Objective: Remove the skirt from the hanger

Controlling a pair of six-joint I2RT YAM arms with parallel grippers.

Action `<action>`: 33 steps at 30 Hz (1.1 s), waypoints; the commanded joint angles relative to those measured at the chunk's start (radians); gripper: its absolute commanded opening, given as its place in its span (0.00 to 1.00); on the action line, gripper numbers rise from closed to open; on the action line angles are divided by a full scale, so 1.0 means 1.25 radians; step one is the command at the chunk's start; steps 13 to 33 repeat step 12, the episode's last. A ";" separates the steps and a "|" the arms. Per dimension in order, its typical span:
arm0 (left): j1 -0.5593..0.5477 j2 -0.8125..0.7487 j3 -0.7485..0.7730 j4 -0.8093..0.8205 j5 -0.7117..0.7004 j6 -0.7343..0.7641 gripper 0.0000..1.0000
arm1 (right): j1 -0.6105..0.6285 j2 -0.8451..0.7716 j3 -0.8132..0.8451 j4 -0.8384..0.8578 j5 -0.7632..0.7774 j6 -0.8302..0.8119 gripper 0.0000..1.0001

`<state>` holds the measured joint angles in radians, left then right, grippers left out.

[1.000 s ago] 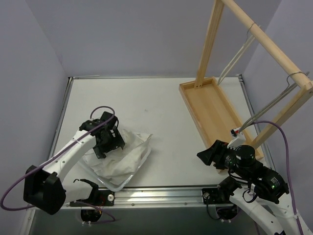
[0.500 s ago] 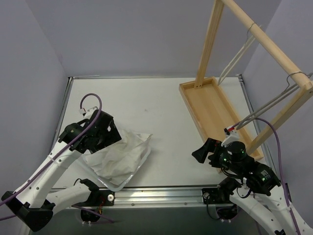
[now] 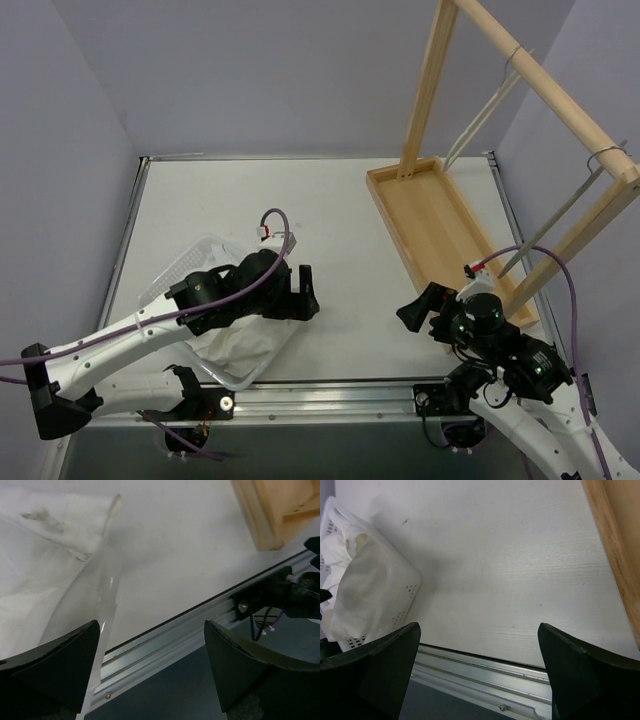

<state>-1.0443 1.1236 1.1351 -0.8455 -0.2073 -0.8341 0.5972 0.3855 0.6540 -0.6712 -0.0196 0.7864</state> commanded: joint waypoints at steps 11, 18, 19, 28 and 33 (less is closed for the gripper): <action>-0.019 -0.299 -0.324 0.428 0.242 -0.040 0.94 | 0.003 -0.302 -0.094 -0.063 -0.001 0.084 1.00; -0.020 -0.338 -0.369 0.480 0.277 -0.046 0.94 | -0.002 -0.302 -0.095 -0.058 -0.011 0.083 1.00; -0.020 -0.338 -0.369 0.480 0.277 -0.046 0.94 | -0.002 -0.302 -0.095 -0.058 -0.011 0.083 1.00; -0.020 -0.338 -0.369 0.480 0.277 -0.046 0.94 | -0.002 -0.302 -0.095 -0.058 -0.011 0.083 1.00; -0.020 -0.338 -0.369 0.480 0.277 -0.046 0.94 | -0.002 -0.302 -0.095 -0.058 -0.011 0.083 1.00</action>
